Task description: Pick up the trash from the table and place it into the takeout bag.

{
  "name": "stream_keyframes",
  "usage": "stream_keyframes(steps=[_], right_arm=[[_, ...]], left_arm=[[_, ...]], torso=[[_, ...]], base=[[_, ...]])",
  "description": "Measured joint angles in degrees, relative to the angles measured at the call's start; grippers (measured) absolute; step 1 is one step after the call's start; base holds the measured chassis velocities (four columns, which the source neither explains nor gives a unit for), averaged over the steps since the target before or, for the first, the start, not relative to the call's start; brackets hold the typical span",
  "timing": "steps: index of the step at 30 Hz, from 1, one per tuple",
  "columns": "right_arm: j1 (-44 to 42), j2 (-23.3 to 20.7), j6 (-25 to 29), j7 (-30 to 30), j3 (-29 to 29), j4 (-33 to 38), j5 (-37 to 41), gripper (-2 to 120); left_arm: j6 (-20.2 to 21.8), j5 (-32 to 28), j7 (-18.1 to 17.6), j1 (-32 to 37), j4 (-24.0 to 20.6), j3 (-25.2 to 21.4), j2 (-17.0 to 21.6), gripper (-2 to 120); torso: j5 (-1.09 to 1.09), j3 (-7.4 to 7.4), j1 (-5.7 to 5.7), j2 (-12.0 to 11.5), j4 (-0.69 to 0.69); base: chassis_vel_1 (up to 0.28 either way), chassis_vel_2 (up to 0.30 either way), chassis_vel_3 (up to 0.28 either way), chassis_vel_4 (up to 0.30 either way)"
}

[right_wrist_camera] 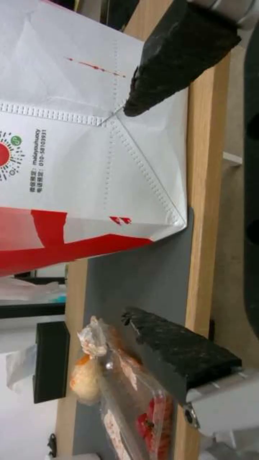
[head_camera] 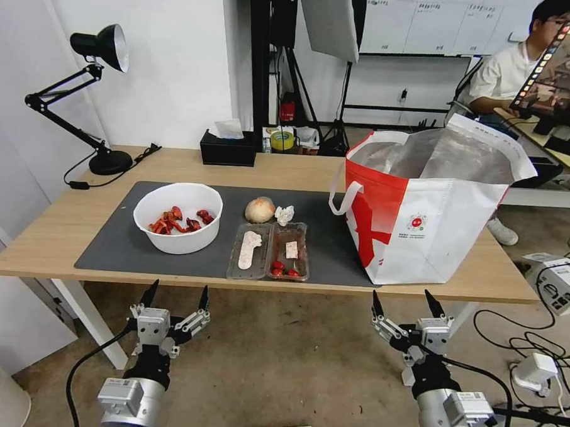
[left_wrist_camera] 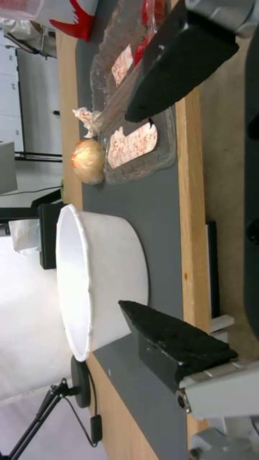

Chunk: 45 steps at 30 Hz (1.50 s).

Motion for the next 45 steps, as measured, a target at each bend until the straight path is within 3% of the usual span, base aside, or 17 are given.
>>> stream_keyframes(steps=[40, 45], right_arm=[[0.0, 0.0, 0.0, 0.0, 0.0, 0.0, 0.0, 100], [1.3, -2.2, -1.1, 0.2, 0.0, 0.0, 2.1, 100]], left_arm=[[0.0, 0.0, 0.0, 0.0, 0.0, 0.0, 0.0, 100], [0.4, -1.3, -0.1, -0.4, -0.2, -0.3, 0.3, 100]], torso=[[0.0, 0.0, 0.0, 0.0, 0.0], [-0.01, 0.0, -0.01, 0.0, 0.0]], base=[[0.0, 0.0, 0.0, 0.0], [0.0, 0.0, 0.0, 0.0]])
